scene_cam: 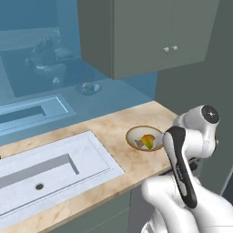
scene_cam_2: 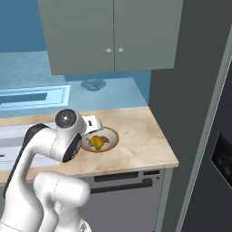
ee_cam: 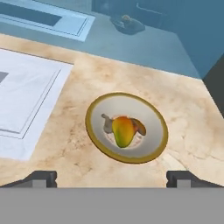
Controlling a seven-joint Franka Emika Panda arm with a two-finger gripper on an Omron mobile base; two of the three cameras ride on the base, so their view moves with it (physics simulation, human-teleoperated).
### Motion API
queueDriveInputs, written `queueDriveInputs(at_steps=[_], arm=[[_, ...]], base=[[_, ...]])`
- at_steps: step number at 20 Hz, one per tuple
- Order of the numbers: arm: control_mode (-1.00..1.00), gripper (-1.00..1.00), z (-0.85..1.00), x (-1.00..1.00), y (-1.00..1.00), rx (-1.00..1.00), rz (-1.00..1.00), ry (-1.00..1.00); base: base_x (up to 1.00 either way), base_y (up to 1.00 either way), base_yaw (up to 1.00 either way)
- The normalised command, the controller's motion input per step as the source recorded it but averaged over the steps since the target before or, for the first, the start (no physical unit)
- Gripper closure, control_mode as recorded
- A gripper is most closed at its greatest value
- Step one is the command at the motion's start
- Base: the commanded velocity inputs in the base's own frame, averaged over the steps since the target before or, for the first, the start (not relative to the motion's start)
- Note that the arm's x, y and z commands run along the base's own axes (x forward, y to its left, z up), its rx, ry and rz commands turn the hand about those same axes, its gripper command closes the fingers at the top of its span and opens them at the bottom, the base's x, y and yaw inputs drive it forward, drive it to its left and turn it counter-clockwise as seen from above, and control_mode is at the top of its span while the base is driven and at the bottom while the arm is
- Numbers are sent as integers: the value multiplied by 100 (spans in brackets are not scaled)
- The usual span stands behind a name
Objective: Take the garlic, mango, and mushroom from the freezer and place them in the bowl on the counter.
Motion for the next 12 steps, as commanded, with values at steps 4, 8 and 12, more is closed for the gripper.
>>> queueDriveInputs(at_steps=[4, 8, 12], arm=[[-100, -100, 82, -55, 0, 6, -9, -8], [-100, -100, 76, -66, 0, 4, -8, -10], [-100, -100, 21, -91, 0, 17, -4, -9]], base=[[0, 0, 0], [0, 0, 0], [0, 0, 0]])
